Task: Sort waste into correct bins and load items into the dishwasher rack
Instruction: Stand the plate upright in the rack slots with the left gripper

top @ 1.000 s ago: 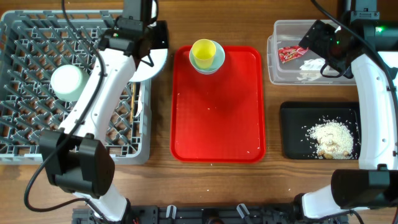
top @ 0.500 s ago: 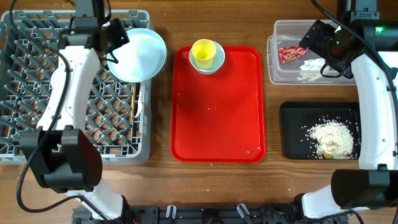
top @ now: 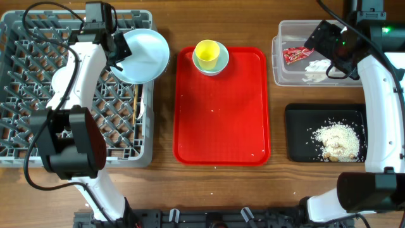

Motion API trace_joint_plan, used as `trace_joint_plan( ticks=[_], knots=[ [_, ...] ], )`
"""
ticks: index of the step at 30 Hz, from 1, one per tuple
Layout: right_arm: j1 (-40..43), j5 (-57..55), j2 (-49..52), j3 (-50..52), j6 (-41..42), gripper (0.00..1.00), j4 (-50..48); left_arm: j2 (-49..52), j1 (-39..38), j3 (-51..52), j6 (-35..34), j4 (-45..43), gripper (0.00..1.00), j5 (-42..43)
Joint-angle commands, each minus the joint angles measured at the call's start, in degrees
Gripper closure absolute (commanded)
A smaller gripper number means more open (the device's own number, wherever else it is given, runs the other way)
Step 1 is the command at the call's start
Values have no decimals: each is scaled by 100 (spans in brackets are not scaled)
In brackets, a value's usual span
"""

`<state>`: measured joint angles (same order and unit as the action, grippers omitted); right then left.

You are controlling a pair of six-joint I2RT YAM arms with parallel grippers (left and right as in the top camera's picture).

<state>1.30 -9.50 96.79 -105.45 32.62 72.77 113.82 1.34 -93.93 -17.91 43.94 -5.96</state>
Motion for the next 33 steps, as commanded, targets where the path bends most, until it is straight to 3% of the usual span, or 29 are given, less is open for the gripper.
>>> trace_joint_plan(
  ticks=[1,23,33],
  knots=[
    [-9,-79,-35,-68,-98,0,-13,74,24,-2,-55,50,96,-308],
    [-9,-79,-35,-68,-98,0,-13,328,26,411,-55,-149,96,643],
    [-9,-79,-35,-68,-101,0,-13,144,140,380,-57,-79,96,634]
  ],
)
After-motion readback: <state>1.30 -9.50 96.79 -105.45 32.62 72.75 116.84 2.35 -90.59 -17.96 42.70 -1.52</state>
